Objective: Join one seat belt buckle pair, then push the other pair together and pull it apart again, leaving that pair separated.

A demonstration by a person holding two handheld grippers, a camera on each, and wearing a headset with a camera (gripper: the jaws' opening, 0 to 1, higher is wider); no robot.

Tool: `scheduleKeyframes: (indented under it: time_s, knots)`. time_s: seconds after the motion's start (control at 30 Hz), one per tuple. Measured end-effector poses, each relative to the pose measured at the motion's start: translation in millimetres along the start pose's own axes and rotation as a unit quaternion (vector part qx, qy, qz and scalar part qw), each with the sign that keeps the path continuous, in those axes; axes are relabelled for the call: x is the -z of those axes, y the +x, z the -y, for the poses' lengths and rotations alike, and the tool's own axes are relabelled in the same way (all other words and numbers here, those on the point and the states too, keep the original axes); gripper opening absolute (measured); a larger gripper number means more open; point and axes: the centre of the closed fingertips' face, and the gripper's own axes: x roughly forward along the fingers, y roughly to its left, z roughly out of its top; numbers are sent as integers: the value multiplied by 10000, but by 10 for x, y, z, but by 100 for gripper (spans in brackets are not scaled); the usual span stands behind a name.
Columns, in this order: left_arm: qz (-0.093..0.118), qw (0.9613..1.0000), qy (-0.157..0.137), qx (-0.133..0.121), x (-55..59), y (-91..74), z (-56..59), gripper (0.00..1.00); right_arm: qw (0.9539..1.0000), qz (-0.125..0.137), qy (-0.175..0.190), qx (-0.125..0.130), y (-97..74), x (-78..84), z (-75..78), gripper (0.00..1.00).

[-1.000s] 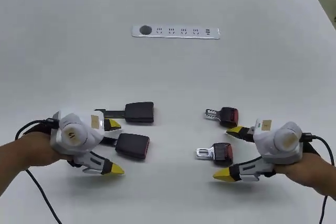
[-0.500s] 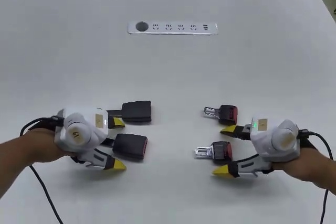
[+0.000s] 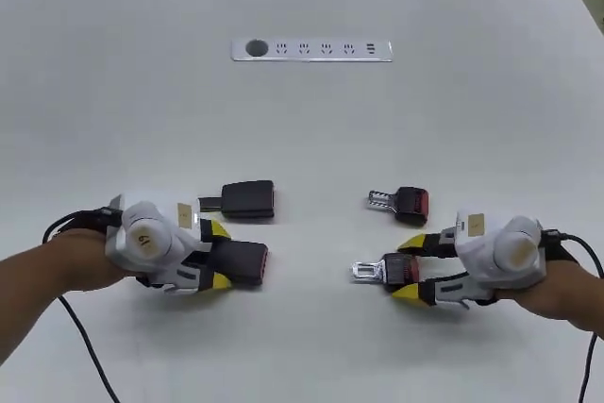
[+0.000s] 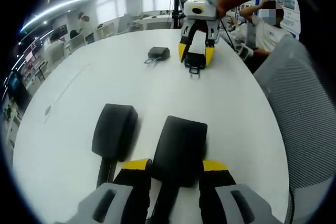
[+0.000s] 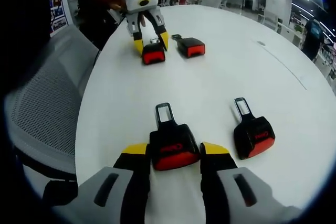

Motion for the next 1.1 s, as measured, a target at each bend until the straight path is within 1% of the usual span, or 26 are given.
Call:
scheduleKeyframes:
  time_s: [0.07, 0.13, 0.27, 0.37, 0.53, 0.6, 0.73, 0.87, 0.93, 1.1]
  knots:
    - [-40, 10000, -27, -16, -4, 4, 12, 36, 10000, -50, 44, -9, -16, -21, 4, 36]
    - [-99, 9999, -97, -42, -3, 9, 10, 36, 9998, -74, 185, -15, -34, -10, 13, 36]
    - [-211, 9997, -133, -67, -5, 20, 17, 36, 9996, -132, 229, -40, -27, 11, 42, 35]
    - [-270, 9995, -177, -70, -29, 26, 42, 35, 9996, -255, 142, -50, -12, 46, 56, 35]
    - [-363, 9989, -280, -98, -46, 28, 80, 35, 9994, -313, 127, -14, 33, 65, 97, 35]
    - [-381, 9989, -254, -91, -56, 28, 95, 35, 9994, -313, 131, -4, 54, 65, 100, 35]
    - [-437, 9986, -269, -81, -49, 26, 85, 35, 9995, -310, 52, 60, 99, 42, 109, 35]
    - [-496, 9984, -271, -73, -54, 24, 89, 35, 9996, -259, 80, 99, 165, 26, 117, 35]
    - [-504, 9983, -278, -69, -45, 24, 82, 35, 9997, -227, 80, 98, 198, 2, 132, 35]
    - [-533, 9982, -287, -55, -34, 19, 74, 35, 9998, -174, 33, 80, 277, -98, 97, 35]
